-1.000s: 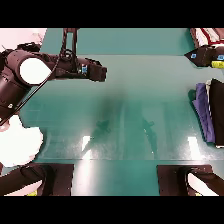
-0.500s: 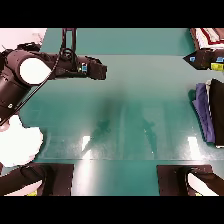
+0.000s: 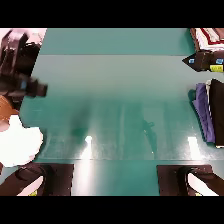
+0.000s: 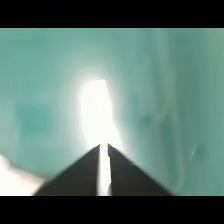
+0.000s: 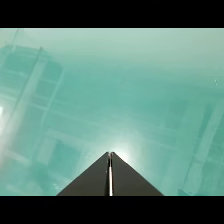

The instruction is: Fold the shirts.

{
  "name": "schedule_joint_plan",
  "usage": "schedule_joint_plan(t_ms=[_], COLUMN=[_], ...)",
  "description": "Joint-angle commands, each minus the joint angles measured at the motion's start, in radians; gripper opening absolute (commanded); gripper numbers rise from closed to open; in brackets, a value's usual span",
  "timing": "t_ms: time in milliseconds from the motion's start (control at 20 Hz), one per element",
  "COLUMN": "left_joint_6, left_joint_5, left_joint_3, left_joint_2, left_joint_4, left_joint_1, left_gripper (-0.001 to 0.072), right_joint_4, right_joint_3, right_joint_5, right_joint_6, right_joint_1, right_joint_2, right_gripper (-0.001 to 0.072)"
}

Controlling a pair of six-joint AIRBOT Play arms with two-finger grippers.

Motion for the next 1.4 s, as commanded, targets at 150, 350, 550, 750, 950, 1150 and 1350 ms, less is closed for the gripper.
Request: schedule_joint_plan(t_ms=[150,350,550,750,950,1150,1350], left_joint_6=[-0.003,-0.010,-0.056,-0.061,-0.061,-0.060,0.002], left_joint_5=[-0.183,-0.060,-0.021,-0.026,-0.033,-0.076,0.008], left_joint_3=[-0.397,-0.622,-0.711,-0.708,-0.636,-0.225,0.232], left_joint_2=[0.131,0.131,0.131,0.131,0.132,0.131,0.131], left_joint_4=[0.087,0.101,0.103,0.104,0.104,0.071,-0.140], left_joint_1=[0.189,0.196,0.196,0.196,0.196,0.196,0.195], left_gripper=[0.0713,0.0712,0.0710,0.0066,0.0027,0.0027,0.0026], right_joint_4=[0.000,0.000,0.000,0.000,0.001,0.002,0.000], right_joint_3=[0.001,0.001,0.001,0.001,0.001,0.001,0.001], right_joint_5=[0.000,0.000,-0.001,-0.002,-0.010,-0.144,-0.299], right_joint_6=[0.000,0.000,0.000,0.000,0.000,0.000,0.000], right_joint_1=[0.000,0.000,0.000,0.000,0.000,0.000,0.000], right_joint_2=[0.000,0.000,0.000,0.000,0.000,0.069,0.163], right_gripper=[0.0018,0.0019,0.0019,0.0019,0.0019,0.0019,0.0018])
